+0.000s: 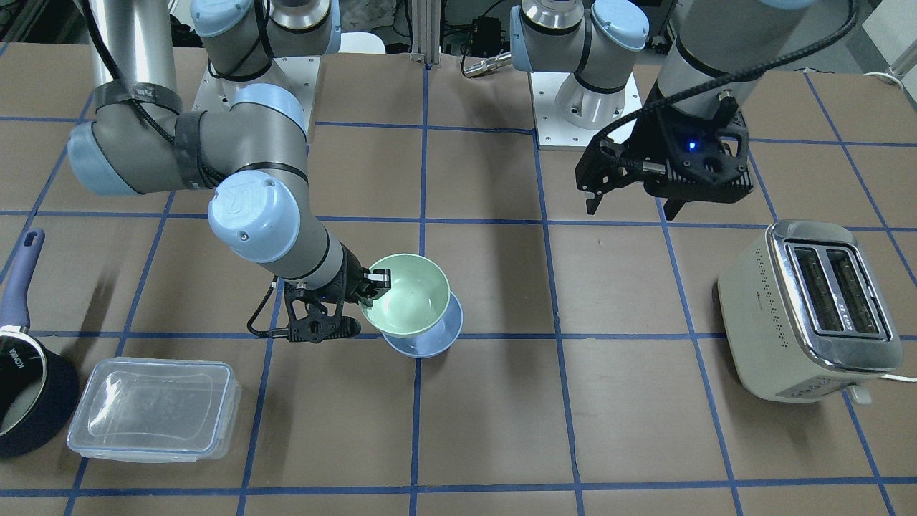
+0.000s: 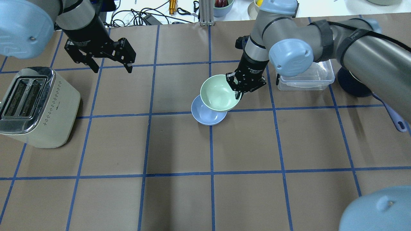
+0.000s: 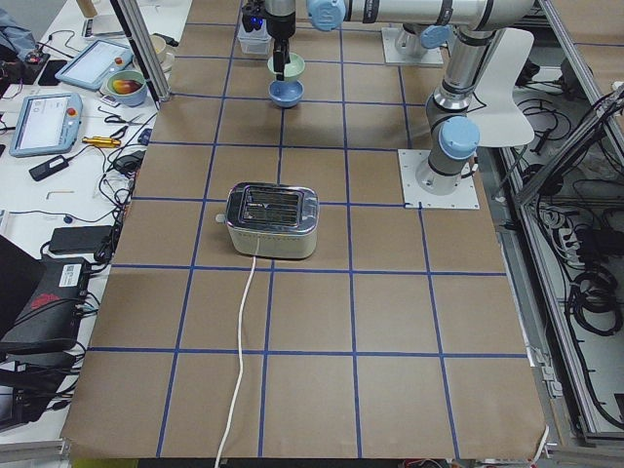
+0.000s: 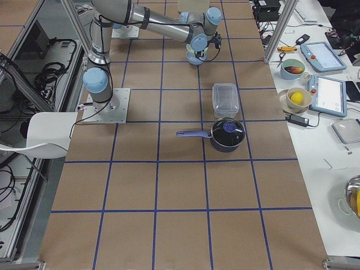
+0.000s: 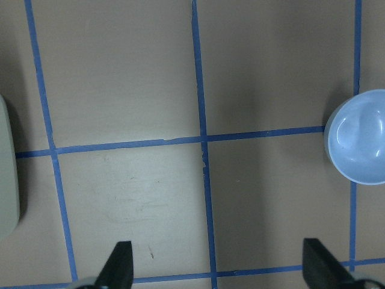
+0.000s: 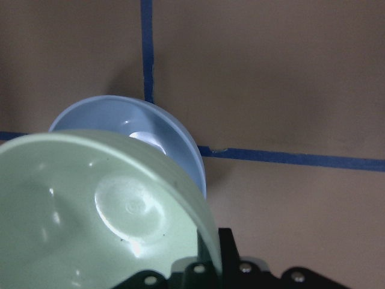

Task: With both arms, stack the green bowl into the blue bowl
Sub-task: 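Carry the green bowl over the blue bowl and lower it inside with the right gripper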

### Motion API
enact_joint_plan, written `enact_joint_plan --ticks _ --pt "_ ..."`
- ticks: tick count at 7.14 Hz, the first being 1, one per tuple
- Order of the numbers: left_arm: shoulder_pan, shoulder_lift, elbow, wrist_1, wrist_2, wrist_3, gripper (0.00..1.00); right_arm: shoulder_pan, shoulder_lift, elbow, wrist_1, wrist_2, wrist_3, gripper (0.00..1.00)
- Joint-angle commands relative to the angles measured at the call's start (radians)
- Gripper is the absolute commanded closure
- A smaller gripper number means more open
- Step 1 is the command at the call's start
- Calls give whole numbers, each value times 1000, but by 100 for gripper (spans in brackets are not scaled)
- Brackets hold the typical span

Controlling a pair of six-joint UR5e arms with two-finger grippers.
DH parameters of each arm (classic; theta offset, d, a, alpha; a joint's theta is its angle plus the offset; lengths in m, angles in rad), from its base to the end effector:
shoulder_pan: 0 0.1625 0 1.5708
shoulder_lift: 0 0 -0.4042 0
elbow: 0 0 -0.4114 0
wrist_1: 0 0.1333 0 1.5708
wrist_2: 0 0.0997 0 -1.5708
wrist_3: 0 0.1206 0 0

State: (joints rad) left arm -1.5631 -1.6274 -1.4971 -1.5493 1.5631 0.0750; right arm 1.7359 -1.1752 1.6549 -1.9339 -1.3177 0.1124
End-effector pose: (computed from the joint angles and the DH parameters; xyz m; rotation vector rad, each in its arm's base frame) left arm -0.1301 -0.5395 0.4564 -0.1057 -3.1331 0.0609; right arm 0.2609 -0.5711 0.2181 -0.0549 2.8987 0.2186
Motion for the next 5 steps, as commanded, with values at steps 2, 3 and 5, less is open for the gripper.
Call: enact_joint_plan --ticks 2,3,5 --pt "-9 1 -26 9 3 -6 0 16 26 26 -53 52 7 100" --pt "-9 12 -28 5 3 -3 0 16 28 29 -56 48 3 39" --pt "-9 14 -32 6 6 0 0 13 23 36 -106 31 -7 0"
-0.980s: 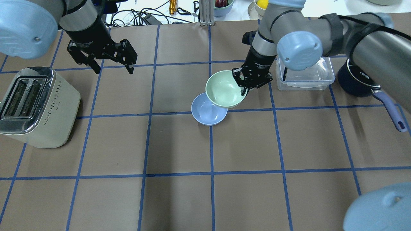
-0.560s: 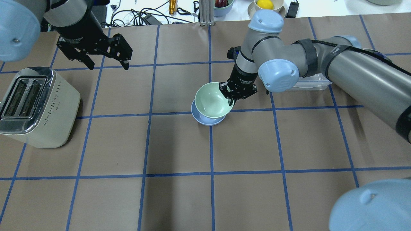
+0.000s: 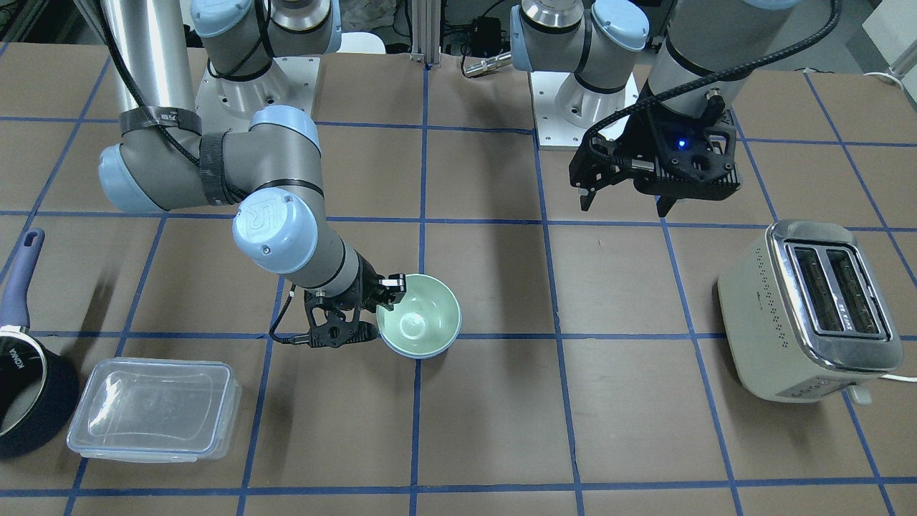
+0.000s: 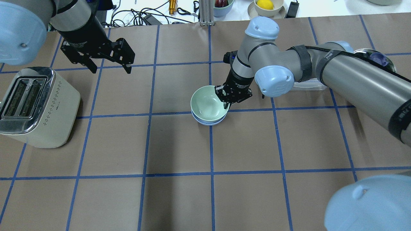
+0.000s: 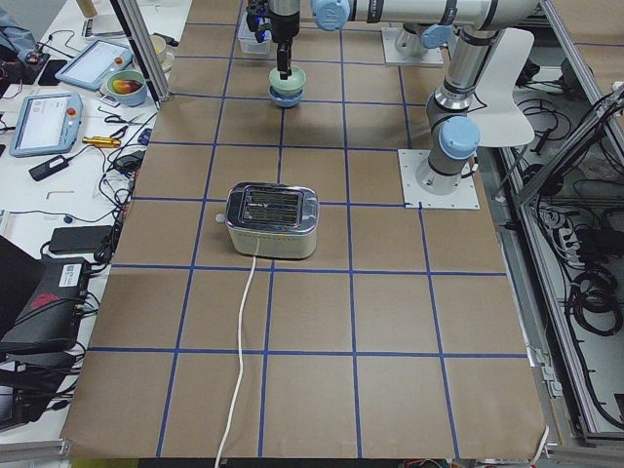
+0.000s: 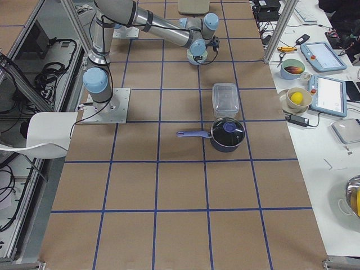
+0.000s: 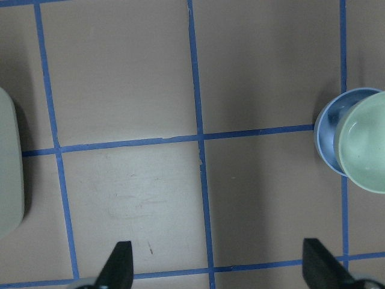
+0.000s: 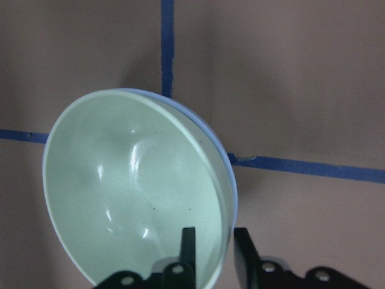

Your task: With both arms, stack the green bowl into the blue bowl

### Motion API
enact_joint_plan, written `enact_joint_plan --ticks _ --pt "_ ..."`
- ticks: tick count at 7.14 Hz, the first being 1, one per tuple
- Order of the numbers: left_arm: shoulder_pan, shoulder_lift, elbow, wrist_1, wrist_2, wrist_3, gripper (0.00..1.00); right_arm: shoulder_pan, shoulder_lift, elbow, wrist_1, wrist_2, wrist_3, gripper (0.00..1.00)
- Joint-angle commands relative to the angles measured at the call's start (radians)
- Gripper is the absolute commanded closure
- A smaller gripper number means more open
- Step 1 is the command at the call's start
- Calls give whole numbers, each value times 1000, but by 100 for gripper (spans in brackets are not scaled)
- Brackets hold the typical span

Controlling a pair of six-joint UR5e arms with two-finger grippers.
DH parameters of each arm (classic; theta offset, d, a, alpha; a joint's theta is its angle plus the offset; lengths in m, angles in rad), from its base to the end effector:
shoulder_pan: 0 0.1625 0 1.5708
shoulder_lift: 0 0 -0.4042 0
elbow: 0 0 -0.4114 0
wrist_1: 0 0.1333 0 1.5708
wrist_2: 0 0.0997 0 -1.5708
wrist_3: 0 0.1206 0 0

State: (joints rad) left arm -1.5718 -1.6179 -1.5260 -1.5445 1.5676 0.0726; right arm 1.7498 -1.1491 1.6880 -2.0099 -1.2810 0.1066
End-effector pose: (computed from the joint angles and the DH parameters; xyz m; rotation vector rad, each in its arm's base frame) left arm -0.1342 -0.5329 0.4471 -0.1156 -3.1369 0.0378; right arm 0.2730 -0.5667 0.1952 -0.0827 2.8611 0.2009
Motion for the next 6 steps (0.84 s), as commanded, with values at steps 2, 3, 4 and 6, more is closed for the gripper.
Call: enact_joint_plan --ticks 2,3,4,6 --pt "-1 4 -2 6 2 7 0 -35 -61 -46 -1 -76 4 0" --pt "-1 1 6 14 0 6 0 -76 -113 -76 140 -101 2 0" --pt "2 1 10 21 -1 6 0 -125 -170 -97 236 -151 -8 0" --pt "2 10 -2 21 0 3 0 -185 -288 -100 414 -259 -15 0"
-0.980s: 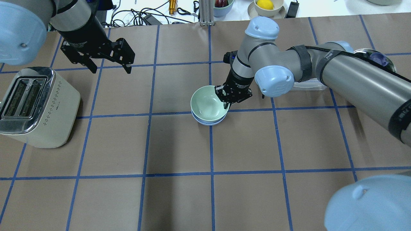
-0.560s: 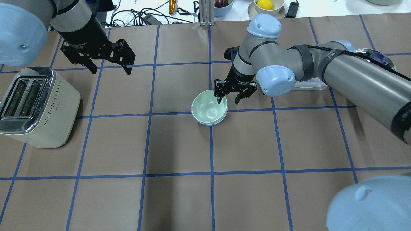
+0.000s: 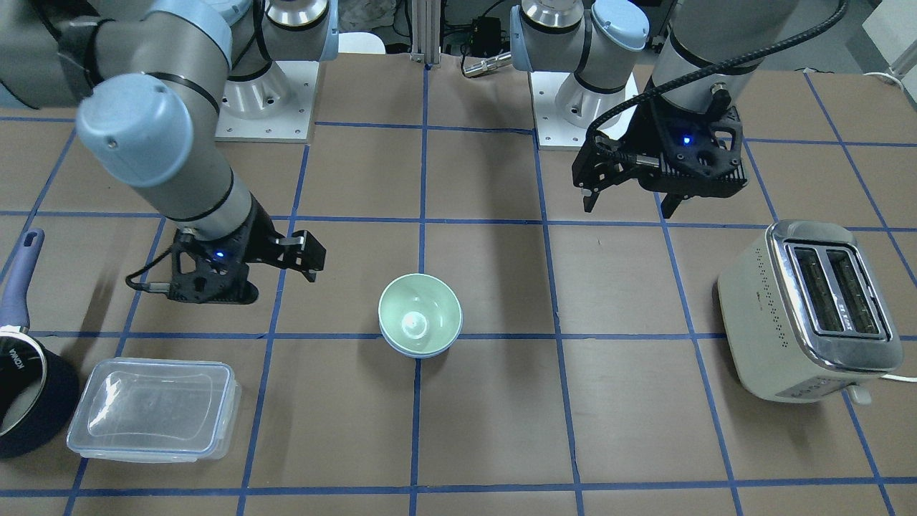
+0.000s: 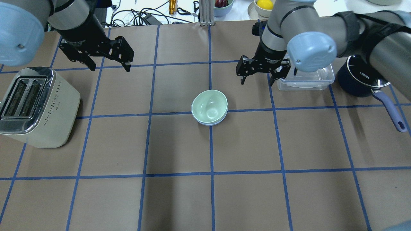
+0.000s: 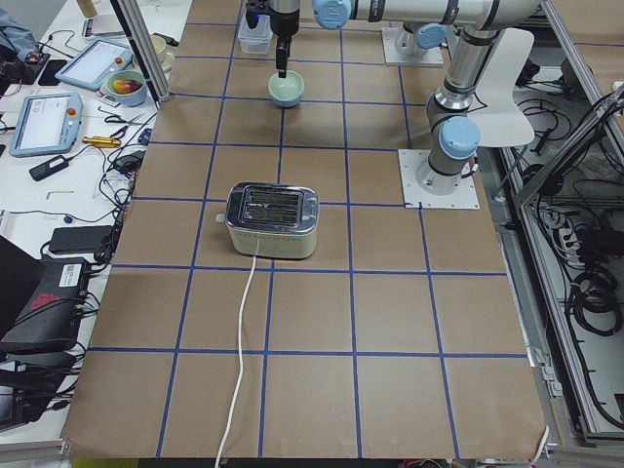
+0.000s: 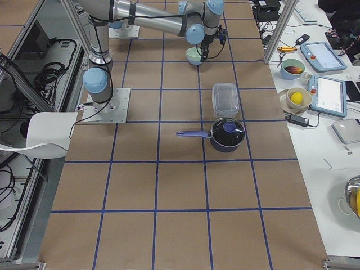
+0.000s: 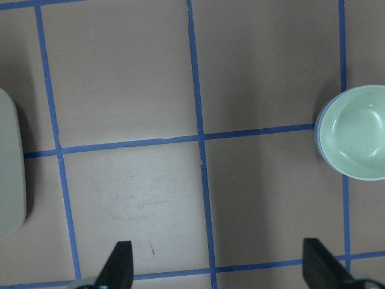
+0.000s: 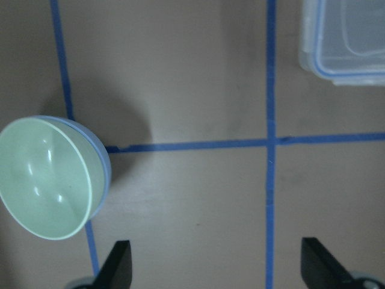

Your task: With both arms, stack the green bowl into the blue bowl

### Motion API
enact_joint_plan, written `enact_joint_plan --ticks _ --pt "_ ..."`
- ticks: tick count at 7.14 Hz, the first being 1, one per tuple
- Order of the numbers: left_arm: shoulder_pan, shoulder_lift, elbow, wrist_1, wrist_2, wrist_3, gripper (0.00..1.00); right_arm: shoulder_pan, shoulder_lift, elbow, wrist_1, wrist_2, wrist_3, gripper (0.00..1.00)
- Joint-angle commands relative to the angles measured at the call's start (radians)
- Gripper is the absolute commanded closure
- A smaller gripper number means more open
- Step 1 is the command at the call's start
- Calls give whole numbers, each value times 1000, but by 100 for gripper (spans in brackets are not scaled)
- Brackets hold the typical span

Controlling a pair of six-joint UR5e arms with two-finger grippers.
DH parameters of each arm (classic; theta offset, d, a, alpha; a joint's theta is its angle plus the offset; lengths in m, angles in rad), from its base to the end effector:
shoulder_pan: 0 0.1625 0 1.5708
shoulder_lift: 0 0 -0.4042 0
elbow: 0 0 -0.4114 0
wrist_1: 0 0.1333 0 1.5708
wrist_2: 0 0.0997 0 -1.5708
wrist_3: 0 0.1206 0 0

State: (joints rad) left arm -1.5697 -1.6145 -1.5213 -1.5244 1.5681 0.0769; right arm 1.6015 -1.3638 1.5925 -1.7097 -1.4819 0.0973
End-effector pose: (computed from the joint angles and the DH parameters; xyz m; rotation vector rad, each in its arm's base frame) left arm -0.1330 -0.5351 0.4535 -0.1191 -3.1376 0.0820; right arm 0.1615 -0.5676 0.3362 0.1078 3.0533 0.1457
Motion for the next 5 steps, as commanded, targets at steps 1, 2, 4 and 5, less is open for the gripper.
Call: enact_joint_plan --ticks 1,2,4,5 --pt "0 5 -3 3 0 -12 0 -46 -140 -6 167 -81 -8 0" --pt "0 2 -8 3 0 -15 0 -46 -194 -6 211 -90 -7 0" --pt "0 2 -10 3 1 -16 0 -42 -221 -11 228 -92 5 0" --pt "0 2 -10 1 1 -16 0 -41 -221 -9 225 -90 6 0"
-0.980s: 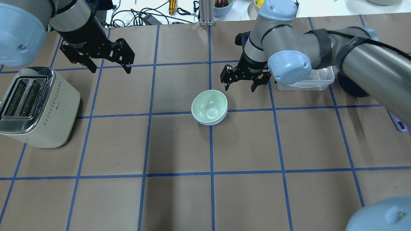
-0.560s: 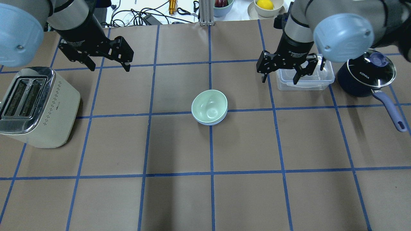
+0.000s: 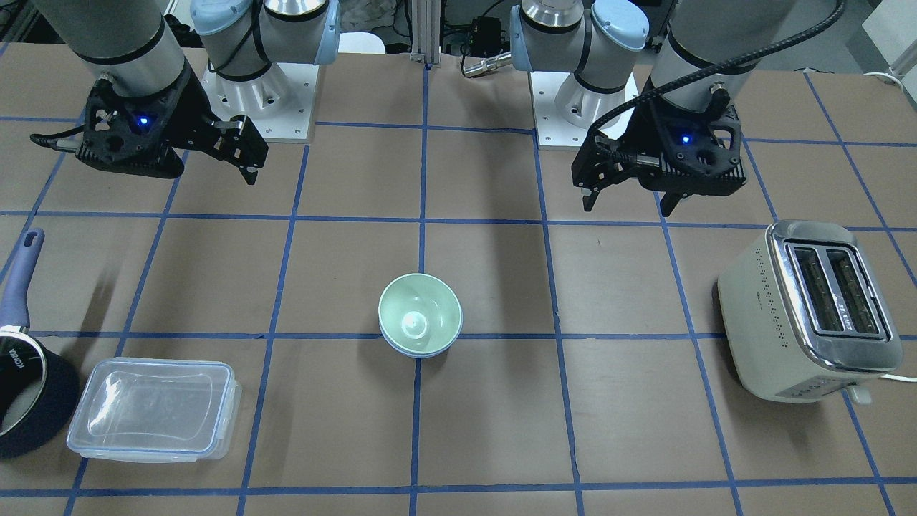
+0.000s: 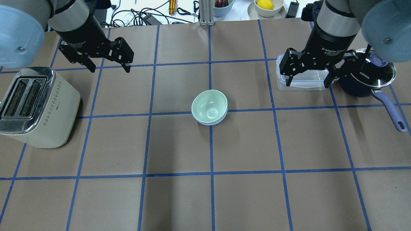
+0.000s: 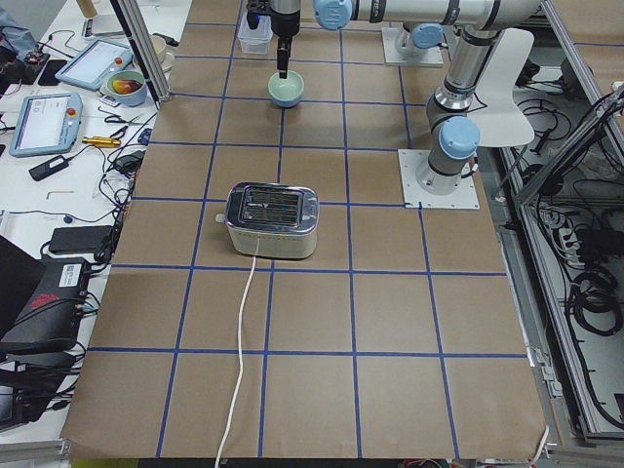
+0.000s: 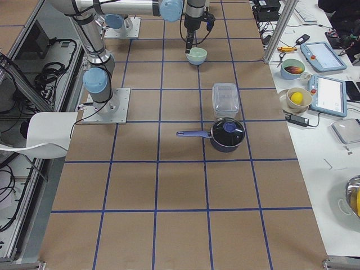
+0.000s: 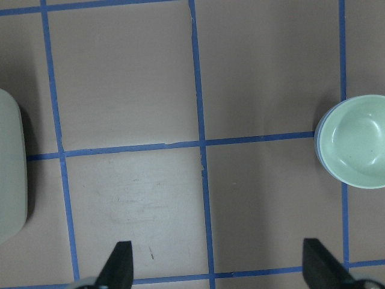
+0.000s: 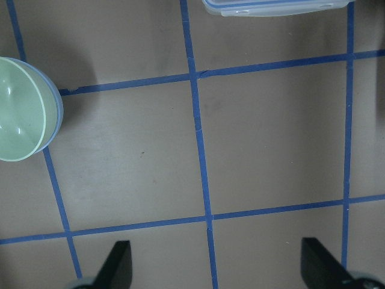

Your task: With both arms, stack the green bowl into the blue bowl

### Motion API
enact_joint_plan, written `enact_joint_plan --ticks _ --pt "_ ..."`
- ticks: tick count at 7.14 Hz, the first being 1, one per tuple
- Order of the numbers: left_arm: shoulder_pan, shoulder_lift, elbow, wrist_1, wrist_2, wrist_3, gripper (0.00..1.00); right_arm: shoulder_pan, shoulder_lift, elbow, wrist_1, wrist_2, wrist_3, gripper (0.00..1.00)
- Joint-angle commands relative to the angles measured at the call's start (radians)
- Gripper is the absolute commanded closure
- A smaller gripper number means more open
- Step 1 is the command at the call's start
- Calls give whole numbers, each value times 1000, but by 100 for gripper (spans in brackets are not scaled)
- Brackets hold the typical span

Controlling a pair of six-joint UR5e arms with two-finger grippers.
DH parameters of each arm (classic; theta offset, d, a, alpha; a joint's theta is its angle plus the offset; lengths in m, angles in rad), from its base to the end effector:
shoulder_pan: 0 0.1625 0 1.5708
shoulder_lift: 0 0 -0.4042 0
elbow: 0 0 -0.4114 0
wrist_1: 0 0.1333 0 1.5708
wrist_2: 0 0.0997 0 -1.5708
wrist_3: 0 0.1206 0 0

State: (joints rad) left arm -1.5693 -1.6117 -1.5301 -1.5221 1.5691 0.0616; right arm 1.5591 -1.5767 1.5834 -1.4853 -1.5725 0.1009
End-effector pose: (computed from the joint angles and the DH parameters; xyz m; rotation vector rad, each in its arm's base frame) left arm -0.1327 -0.5336 0.4507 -0.0944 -3.1391 0.0762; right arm 0.1273 -0.4987 0.4347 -0.1761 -3.1275 -0.1442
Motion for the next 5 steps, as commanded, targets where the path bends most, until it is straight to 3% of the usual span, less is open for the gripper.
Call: enact_joint_plan --ticks 1,5 --pt "0 -1 -1 -1 0 0 0 1 -8 -3 -1 0 0 0" --pt "0 -4 -2 -1 0 0 0 2 -11 -3 -6 6 -6 0"
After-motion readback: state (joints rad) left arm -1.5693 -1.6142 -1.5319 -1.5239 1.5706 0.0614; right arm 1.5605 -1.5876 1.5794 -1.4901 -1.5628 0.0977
